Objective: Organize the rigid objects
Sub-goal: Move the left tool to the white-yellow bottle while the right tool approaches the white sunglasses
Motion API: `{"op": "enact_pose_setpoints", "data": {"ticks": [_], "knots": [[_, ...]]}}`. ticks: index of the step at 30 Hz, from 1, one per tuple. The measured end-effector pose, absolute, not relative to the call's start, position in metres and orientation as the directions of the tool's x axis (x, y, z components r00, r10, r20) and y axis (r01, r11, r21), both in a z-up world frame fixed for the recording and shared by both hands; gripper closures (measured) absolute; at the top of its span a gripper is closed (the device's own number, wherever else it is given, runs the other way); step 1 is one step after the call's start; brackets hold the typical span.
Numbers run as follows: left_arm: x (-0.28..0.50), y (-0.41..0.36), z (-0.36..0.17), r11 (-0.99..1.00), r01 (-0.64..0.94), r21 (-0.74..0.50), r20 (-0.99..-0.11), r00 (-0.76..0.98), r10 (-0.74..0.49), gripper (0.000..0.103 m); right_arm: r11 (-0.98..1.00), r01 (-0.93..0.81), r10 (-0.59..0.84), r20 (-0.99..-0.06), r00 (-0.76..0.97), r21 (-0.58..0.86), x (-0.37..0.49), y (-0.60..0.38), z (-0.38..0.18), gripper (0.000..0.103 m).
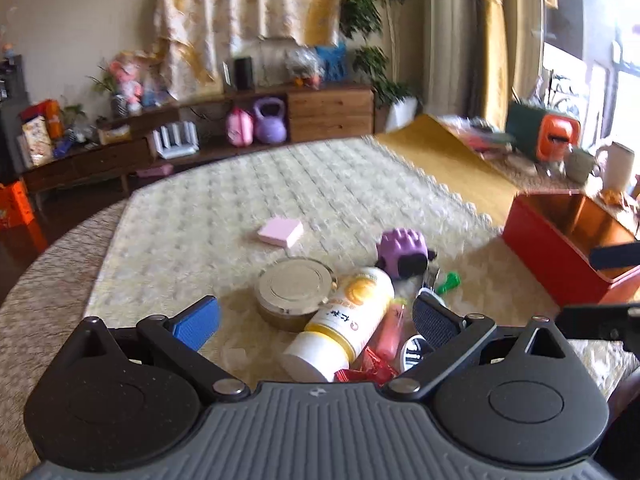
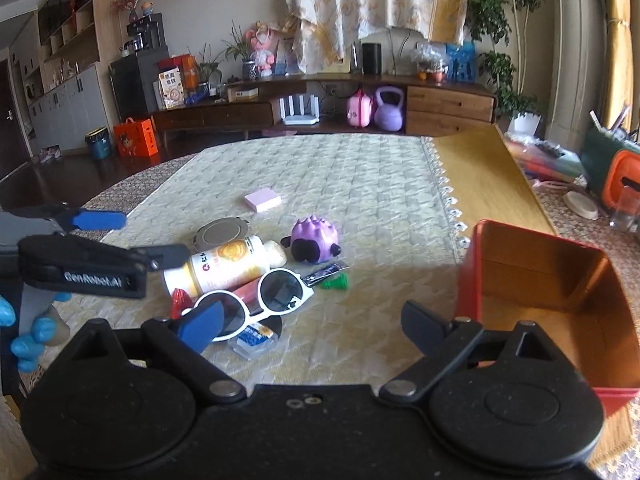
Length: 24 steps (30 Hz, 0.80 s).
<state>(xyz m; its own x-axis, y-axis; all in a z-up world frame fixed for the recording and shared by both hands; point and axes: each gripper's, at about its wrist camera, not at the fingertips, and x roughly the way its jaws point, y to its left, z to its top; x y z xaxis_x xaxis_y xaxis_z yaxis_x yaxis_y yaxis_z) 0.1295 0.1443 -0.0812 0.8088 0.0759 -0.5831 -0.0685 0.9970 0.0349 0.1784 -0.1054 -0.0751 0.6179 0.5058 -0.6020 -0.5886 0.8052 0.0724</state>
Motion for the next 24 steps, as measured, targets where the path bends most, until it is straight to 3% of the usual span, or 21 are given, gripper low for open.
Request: {"op": "enact_pose_setpoints", "data": {"ticks": [6, 13, 19, 21, 24], "knots": [[0.148, 0.153, -0.095, 0.999, -0.013, 0.039, -0.614, 0.789, 0.035, 0.0, 0.792, -0.609, 0.495, -0.631, 0.597, 0.045, 0.197, -0.086, -0.09, 0.012], [0.16, 0.16, -0.103, 1.0, -0.007, 0.013, -0.632, 0.775, 0.013, 0.001, 0.773, -0.634, 0.491, -0.672, 0.555, 0.041, 0.217, -0.067, -0.108, 0.022], [0.167, 0.16, -0.108, 1.0, 0.009, 0.004, -0.644, 0.765, -0.005, 0.006, 0.753, -0.655, 0.504, -0.692, 0.517, 0.059, 0.225, -0.055, -0.116, 0.026], [0.169, 0.16, -0.11, 1.0, 0.021, -0.003, -0.65, 0.76, -0.018, 0.014, 0.75, -0.659, 0.503, -0.697, 0.511, 0.059, 0.228, -0.052, -0.119, 0.027], [0.173, 0.161, -0.112, 1.0, 0.019, -0.015, -0.662, 0.749, -0.024, 0.016, 0.737, -0.671, 0.517, -0.703, 0.488, 0.076, 0.233, -0.048, -0.122, 0.028]]}}
